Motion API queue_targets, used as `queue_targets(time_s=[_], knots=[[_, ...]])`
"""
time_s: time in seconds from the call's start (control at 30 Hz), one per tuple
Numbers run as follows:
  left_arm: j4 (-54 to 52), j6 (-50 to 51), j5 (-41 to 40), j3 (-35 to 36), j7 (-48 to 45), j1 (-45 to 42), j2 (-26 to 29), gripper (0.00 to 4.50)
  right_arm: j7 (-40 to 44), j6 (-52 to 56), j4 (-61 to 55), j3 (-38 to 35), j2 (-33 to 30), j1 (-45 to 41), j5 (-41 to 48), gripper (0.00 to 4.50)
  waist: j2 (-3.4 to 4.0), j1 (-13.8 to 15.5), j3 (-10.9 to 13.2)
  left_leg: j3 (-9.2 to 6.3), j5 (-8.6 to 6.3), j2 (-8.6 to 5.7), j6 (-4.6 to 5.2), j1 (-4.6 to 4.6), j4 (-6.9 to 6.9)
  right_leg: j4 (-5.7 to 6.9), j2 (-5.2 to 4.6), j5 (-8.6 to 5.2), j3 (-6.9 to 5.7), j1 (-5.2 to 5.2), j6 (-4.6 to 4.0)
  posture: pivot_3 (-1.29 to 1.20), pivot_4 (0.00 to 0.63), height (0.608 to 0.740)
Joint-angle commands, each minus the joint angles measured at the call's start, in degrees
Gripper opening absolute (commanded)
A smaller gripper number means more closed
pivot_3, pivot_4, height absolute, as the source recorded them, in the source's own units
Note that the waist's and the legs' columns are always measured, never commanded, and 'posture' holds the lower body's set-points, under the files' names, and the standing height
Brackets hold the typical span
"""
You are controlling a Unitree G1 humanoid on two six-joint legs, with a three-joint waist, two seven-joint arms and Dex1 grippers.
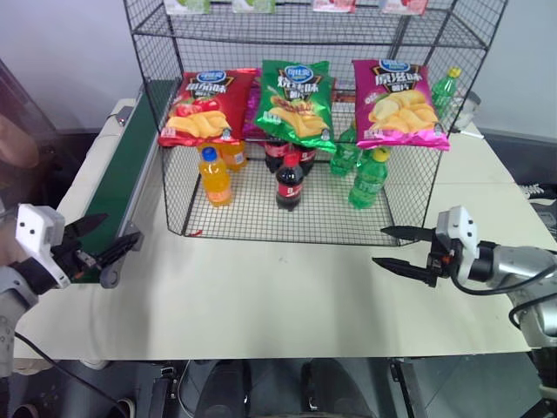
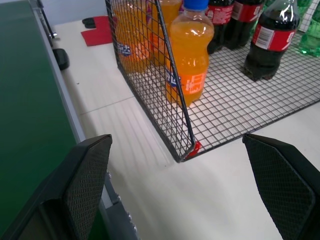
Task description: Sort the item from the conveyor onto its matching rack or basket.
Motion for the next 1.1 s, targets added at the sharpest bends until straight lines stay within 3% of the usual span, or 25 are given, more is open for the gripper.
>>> queue_targets(time_s=[0.03,1.1], knots=[[-1.17,-2.32,1.42,-0.36,-0.09,-0.83,0.26,4.5,-0.18,-1.43,-0.39,-0.29,-0.43,-0.95,-0.06,3.49,0.0,0.02,0.0,0.0,0.0,0.0,0.0,0.0,0.0,0.0,0.0,0.0,0.0,0.0,0.0,0.0,0.15,0.739],[0.39,-2.84,2.95,-2.46,0.56,-4.34,-1.01,4.5,-1.8,-3.58,0.48,0.7,-0.17,-1.32,-0.85,3.49,0.0,1.17,0.0,0.01,0.0,-0.02,0.01,0.0,0.14,0.09,0.02,0.02,0.0,0.02,0.04,0.0,0.15,0.739]])
